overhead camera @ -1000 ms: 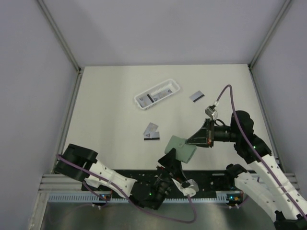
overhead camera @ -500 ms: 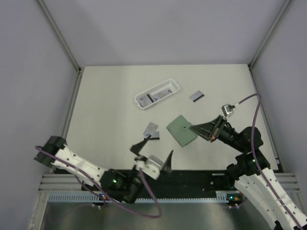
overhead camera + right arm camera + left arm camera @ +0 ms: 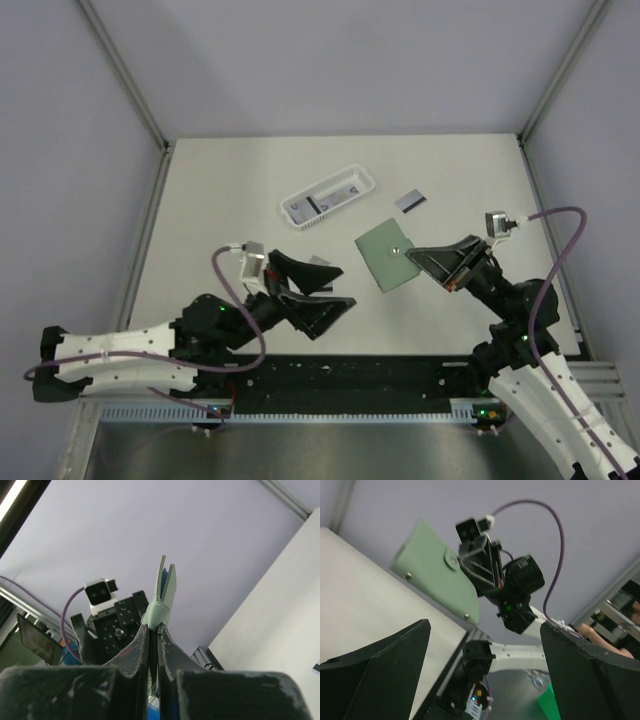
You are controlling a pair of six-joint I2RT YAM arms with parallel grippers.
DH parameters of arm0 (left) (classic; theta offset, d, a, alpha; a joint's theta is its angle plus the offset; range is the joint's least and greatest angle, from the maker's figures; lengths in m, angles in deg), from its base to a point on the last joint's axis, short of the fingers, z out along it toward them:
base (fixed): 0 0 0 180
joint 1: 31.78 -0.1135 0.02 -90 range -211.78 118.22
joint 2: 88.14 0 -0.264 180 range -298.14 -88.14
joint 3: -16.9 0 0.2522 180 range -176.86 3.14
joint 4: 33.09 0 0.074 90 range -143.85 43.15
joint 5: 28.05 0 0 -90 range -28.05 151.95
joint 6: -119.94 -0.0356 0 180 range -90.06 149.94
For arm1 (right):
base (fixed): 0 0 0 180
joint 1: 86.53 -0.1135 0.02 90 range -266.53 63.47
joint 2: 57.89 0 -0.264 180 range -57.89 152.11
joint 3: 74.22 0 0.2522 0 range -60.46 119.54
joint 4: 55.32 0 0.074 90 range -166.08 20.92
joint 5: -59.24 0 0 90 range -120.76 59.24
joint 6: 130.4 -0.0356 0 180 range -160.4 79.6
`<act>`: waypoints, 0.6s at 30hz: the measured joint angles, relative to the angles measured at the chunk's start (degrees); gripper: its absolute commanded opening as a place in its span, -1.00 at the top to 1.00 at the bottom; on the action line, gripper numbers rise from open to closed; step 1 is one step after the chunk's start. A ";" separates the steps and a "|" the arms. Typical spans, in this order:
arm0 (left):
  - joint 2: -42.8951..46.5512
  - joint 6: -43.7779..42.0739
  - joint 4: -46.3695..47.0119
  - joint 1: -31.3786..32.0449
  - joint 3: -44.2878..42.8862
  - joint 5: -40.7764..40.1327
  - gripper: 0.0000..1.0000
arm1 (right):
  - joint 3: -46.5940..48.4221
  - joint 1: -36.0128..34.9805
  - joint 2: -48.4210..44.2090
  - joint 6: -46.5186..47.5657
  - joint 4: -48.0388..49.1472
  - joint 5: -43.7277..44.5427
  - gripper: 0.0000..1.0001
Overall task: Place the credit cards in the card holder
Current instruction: Pick up the card holder from the center of the board.
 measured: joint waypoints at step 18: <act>-19.78 23.78 29.99 -11.26 6.49 29.55 -0.36 | -4.02 0.00 -4.31 -3.37 11.52 -2.21 1.00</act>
